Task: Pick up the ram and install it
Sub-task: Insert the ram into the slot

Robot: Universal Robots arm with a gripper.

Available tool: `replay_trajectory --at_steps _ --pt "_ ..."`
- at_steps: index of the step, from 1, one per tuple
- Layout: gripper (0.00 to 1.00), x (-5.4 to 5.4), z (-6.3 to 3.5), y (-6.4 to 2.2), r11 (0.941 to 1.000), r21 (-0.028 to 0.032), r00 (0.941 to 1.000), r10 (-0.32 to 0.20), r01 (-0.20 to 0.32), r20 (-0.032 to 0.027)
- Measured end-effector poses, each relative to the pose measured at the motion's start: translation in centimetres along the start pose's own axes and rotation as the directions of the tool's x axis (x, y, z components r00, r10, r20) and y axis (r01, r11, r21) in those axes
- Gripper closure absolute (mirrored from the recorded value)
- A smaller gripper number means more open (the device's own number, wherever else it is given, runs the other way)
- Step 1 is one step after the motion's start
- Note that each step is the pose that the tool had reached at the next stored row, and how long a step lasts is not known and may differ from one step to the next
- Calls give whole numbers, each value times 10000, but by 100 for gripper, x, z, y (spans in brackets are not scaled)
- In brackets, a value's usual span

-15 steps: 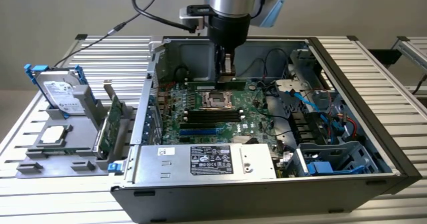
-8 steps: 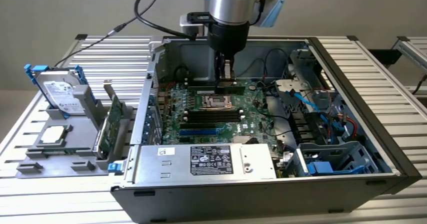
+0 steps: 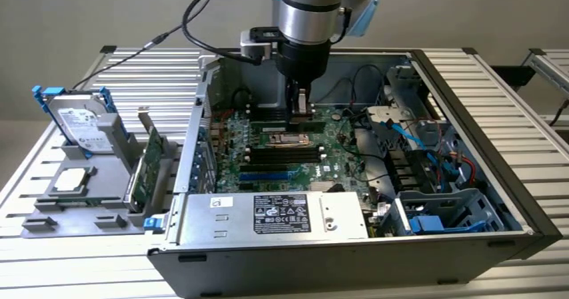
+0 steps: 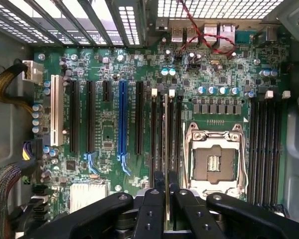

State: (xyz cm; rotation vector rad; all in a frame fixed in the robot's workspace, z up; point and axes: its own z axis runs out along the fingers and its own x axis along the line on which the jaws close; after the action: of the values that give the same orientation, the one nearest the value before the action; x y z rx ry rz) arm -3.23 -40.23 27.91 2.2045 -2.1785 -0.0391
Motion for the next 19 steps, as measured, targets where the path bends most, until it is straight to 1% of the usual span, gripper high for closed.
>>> replay_trajectory --at_steps 19 --pt "86 66 346 -14 10000 0 10000 1 -1 -1"
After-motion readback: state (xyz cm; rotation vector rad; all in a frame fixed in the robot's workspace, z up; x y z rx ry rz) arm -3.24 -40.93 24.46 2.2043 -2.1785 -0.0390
